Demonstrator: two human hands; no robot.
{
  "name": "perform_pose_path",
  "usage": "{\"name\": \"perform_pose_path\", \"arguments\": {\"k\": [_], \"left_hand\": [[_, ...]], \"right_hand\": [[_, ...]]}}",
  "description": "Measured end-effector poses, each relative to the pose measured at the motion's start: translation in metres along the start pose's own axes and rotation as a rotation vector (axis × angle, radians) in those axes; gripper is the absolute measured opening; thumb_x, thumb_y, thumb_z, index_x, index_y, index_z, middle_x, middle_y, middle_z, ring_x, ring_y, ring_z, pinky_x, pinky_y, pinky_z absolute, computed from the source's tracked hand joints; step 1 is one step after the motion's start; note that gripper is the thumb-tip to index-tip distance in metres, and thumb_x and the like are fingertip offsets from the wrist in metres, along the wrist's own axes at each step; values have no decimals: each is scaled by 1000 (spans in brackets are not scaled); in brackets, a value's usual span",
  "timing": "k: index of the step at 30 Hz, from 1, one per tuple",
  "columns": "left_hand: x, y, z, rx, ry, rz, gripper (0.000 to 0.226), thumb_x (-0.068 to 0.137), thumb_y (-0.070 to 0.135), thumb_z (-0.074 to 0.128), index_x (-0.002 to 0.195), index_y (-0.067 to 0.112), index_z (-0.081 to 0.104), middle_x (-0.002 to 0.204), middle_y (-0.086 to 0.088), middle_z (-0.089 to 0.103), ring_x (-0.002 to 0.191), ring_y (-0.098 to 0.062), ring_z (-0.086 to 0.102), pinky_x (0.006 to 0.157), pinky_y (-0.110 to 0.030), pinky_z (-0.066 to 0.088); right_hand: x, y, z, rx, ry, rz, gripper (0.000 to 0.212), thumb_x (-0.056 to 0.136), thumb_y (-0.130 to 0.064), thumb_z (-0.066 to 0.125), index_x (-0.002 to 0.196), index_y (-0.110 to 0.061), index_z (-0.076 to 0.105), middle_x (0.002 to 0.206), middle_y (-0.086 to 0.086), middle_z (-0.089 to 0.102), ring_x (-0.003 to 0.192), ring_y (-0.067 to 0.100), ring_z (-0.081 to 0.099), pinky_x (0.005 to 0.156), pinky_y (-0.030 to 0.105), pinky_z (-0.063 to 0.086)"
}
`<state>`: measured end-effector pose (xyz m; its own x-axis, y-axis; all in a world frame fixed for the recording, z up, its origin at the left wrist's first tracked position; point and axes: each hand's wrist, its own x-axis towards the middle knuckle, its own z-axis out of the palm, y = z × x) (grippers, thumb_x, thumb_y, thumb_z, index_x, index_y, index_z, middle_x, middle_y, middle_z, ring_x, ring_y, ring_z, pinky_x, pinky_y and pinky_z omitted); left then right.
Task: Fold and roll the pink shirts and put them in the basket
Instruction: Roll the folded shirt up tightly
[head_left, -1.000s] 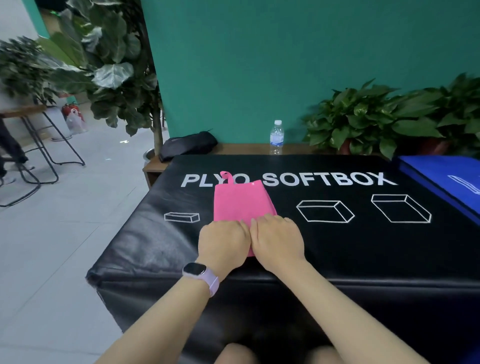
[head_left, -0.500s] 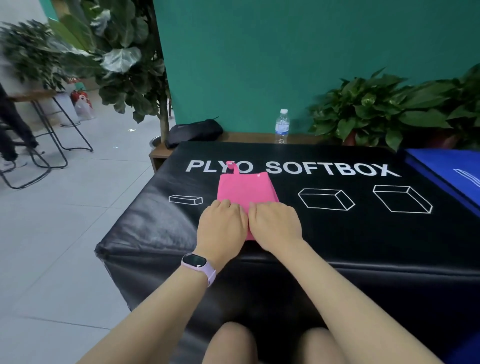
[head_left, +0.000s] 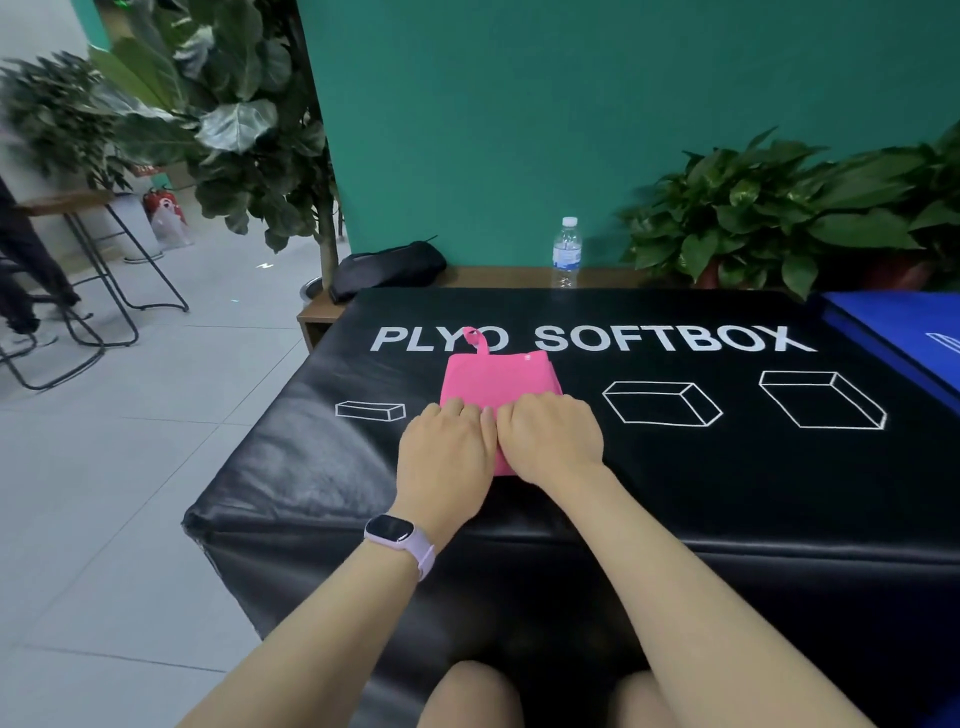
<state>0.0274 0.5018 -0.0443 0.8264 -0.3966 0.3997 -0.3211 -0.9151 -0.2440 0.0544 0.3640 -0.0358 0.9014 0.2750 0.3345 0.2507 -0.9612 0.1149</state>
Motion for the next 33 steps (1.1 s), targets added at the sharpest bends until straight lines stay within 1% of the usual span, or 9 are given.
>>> {"name": "perform_pose_path", "arguments": {"k": [4, 9, 15, 21, 25, 27, 29, 31, 33], "left_hand": [[18, -10, 4, 5, -69, -32, 18, 89, 11, 42, 76, 23, 41, 75, 0, 62, 62, -28, 49, 55, -31, 34], [53, -20, 15, 13, -205, -26, 29, 99, 23, 38, 72, 23, 47, 87, 1, 66, 71, -28, 52, 63, -31, 36], [59, -20, 9, -12, -313, -60, 34, 105, 26, 33, 103, 21, 67, 102, -1, 69, 94, -30, 66, 68, -33, 38], [6, -1, -14, 25, -214, -23, 21, 98, 19, 41, 87, 17, 59, 85, 1, 66, 77, -30, 67, 59, -33, 36], [-23, 6, -23, 75, -82, 51, 10, 80, 11, 65, 74, 12, 57, 65, -3, 59, 49, -28, 58, 46, -29, 30], [-30, 10, -23, 73, 47, 71, 7, 86, 11, 56, 80, 14, 56, 71, -5, 55, 57, -29, 53, 52, -34, 33], [-39, 17, -20, 38, 61, -9, 33, 100, 19, 17, 90, 20, 49, 87, -2, 50, 79, -27, 44, 70, -38, 34], [-47, 23, -16, -8, 65, -97, 53, 98, 23, -7, 98, 23, 46, 97, 3, 47, 88, -24, 38, 78, -36, 31], [-44, 22, -11, 21, 1, -94, 55, 91, 17, -12, 99, 25, 42, 99, 5, 45, 91, -24, 38, 81, -36, 32]], "right_hand": [[-2, -6, 3, 71, 92, 152, 53, 105, -34, 20, 78, -24, 65, 80, -1, 66, 79, 28, 60, 67, 36, 32], [-17, -14, 10, 73, 137, 211, 61, 101, -30, 2, 90, -22, 61, 89, -1, 62, 86, 25, 53, 84, 39, 37], [-3, -8, -1, 5, 109, 115, 59, 94, -22, 1, 86, -20, 59, 87, 2, 67, 81, 27, 56, 71, 38, 28], [-47, -14, -7, 37, 258, 152, 45, 101, -27, 29, 64, -21, 56, 63, 0, 60, 64, 25, 54, 66, 40, 38], [-73, -17, -10, 28, 313, 126, 45, 100, -27, 29, 61, -21, 51, 59, 1, 57, 59, 26, 50, 62, 39, 33], [-70, -17, -15, -1, 231, 90, 41, 98, -25, 21, 64, -23, 44, 62, 0, 57, 59, 26, 49, 61, 38, 28], [-60, -14, -18, -10, 137, 41, 35, 95, -23, 16, 69, -23, 40, 67, -2, 56, 61, 25, 47, 59, 38, 28], [-48, -11, -21, -2, 58, -4, 28, 96, -19, 27, 70, -23, 36, 70, -5, 49, 62, 24, 45, 59, 35, 31], [-42, -11, -21, 6, 14, 7, 33, 97, -17, 35, 65, -22, 31, 71, -6, 49, 63, 24, 45, 59, 34, 31]]}}
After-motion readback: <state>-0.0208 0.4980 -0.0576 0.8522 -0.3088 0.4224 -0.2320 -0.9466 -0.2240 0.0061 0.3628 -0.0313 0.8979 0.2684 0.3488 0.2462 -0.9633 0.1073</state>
